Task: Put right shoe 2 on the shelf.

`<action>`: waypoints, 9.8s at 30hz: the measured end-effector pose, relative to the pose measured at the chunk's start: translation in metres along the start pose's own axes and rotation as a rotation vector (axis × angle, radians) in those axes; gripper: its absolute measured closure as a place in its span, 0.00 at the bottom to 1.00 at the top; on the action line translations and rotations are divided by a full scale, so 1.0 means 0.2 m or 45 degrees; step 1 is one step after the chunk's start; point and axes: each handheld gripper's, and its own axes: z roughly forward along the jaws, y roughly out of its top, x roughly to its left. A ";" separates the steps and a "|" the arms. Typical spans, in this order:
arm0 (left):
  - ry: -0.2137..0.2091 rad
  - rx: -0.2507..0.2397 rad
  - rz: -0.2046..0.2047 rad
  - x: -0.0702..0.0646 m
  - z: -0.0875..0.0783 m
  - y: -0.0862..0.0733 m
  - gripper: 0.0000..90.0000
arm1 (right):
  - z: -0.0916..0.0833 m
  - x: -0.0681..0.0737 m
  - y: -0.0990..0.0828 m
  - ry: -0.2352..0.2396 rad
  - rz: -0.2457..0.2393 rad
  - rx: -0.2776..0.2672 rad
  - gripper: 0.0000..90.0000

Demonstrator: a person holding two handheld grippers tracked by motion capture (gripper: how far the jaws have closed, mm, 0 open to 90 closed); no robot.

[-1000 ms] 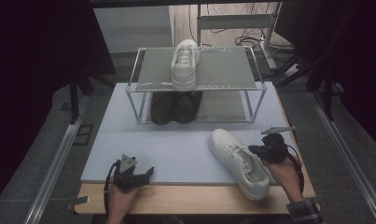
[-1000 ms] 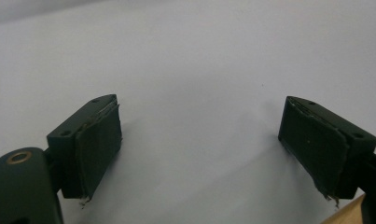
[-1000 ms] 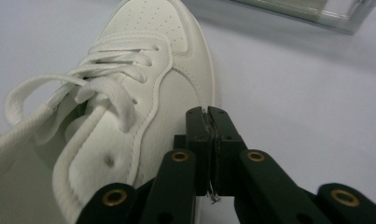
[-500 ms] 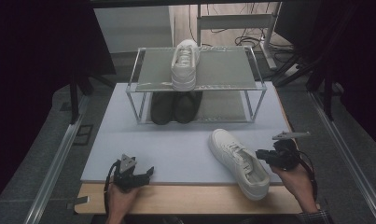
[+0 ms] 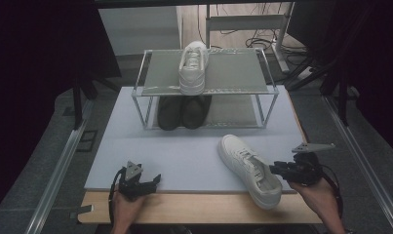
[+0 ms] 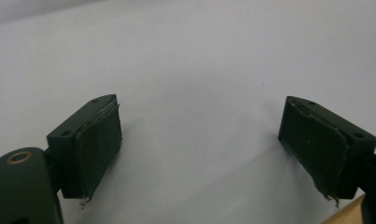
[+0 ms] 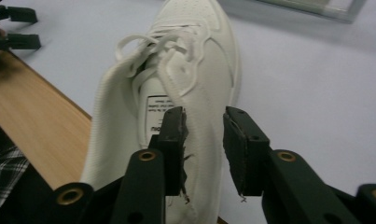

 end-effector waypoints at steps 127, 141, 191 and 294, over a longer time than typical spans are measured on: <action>-0.001 0.001 0.002 0.00 0.00 0.00 0.14 | -0.26 0.00 0.72 0.428 0.481 -0.477 0.94; -0.001 0.001 0.002 0.00 0.00 0.00 0.14 | -0.15 -0.06 0.87 0.332 0.545 -0.508 0.94; -0.002 0.001 0.000 0.00 0.00 0.00 0.14 | 0.22 -0.10 1.20 0.175 0.619 -0.579 0.64; -0.001 -0.002 0.001 0.00 0.00 0.00 0.14 | 0.26 0.06 0.81 0.204 0.256 -0.506 0.99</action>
